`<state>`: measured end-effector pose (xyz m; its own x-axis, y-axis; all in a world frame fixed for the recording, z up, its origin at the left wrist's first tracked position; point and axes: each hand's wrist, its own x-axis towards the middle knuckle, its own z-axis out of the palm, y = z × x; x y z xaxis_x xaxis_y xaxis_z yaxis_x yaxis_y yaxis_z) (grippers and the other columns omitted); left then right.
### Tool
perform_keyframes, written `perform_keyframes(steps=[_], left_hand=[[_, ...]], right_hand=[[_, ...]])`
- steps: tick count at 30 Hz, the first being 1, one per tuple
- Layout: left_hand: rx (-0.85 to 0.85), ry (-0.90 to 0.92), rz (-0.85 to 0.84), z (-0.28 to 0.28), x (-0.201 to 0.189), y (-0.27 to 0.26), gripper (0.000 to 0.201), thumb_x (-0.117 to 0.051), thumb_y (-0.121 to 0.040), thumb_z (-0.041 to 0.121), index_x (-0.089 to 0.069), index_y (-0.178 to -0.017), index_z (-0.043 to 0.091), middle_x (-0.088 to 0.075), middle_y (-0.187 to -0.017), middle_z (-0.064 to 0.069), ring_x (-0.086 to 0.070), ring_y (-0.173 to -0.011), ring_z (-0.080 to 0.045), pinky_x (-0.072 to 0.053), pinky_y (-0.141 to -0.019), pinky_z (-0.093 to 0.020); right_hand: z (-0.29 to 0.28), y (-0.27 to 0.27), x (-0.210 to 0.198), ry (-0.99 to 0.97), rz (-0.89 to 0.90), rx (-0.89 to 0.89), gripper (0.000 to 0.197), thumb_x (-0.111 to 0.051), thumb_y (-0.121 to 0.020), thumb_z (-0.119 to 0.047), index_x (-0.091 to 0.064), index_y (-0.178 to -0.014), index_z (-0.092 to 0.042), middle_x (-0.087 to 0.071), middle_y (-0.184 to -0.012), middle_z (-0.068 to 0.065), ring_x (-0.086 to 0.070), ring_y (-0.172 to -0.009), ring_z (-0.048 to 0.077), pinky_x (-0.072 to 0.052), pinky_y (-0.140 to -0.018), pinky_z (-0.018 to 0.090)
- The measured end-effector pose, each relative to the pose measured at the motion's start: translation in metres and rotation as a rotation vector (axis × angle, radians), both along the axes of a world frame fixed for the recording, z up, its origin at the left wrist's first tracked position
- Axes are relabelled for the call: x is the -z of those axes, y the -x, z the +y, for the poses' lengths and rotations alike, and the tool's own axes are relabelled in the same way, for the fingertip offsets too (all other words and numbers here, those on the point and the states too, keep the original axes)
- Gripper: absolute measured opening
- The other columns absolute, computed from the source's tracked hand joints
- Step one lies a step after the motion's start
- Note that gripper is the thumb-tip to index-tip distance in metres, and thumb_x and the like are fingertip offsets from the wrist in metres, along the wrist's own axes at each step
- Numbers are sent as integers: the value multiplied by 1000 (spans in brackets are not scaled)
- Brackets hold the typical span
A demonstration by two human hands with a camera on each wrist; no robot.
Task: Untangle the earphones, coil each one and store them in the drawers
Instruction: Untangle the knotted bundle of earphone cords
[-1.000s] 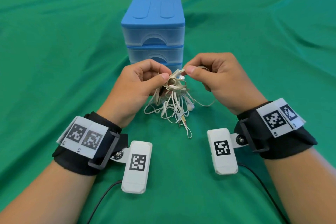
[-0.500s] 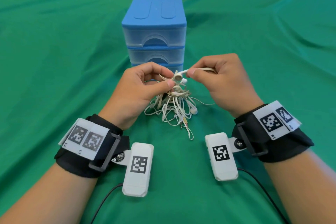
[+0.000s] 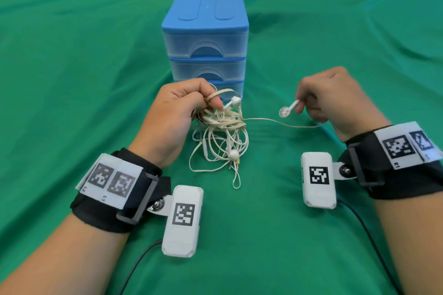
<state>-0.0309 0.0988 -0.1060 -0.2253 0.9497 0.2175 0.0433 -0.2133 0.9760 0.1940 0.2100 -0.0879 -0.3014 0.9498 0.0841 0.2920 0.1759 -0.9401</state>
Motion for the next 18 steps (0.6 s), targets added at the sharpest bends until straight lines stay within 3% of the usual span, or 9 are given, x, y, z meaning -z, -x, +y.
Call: perform_keyframes(steps=[3, 6, 9, 12, 13, 15, 18], left_hand=[[20, -44, -65, 0, 1, 2, 28, -43, -77, -8, -61, -64, 10, -60, -82, -17, -60, -86, -21, -43, -69, -25], [48, -111, -143, 1, 2, 4, 33, -40, -76, -13, -56, -60, 10, -59, -75, -9, -58, -88, -22, -41, -74, -29], [81, -173, -221, 1, 0, 4, 36, -37, -77, -19, -50, -58, 9, -55, -69, -2, -54, -80, -19, -40, -76, -29], [85, -198, -246, 1, -1, 3, 38, -36, -77, -21, -49, -58, 10, -53, -68, -3, -52, -76, -18, -40, -75, -28], [83, -204, -245, 2, -1, 3, 40, -36, -76, -21, -50, -57, 11, -52, -68, -3, -52, -76, -18, -39, -74, -27], [80, -212, -245, 3, -1, 3, 42, -35, -75, -22, -52, -57, 12, -53, -69, -2, -50, -76, -18, -39, -72, -26], [82, -228, -237, 3, -2, 1, 41, -36, -74, -22, -51, -57, 13, -52, -70, -3, -48, -75, -18, -38, -69, -25]], right_hand=[[-3, 2, -1, 84, -187, -134, 35, -55, -86, -13, -63, -60, 9, -36, -35, 3, -26, -32, 17, -22, -41, 20], [-6, 5, 1, 35, -319, -176, 18, -56, -75, -12, -73, -74, -8, -48, -45, 1, -42, -35, 20, -32, -42, 19], [-7, 9, 5, -94, -376, -196, 32, -57, -77, 0, -75, -82, -25, -60, -70, -2, -57, -59, 18, -42, -60, 27], [-12, 16, 1, -194, -287, -263, 36, -56, -70, -9, -77, -90, -31, -59, -106, 1, -59, -98, 13, -43, -92, 25], [-13, 18, 0, -201, -244, -297, 34, -56, -68, -14, -78, -89, -29, -61, -107, 4, -58, -102, 14, -41, -97, 25], [-16, 22, 0, -160, -195, -371, 23, -59, -74, -25, -79, -84, -21, -69, -97, 8, -62, -96, 19, -45, -97, 36], [-22, 23, 4, -95, -241, -522, 37, -65, -83, -50, -78, -82, -15, -73, -85, 15, -63, -81, 35, -48, -89, 53]])
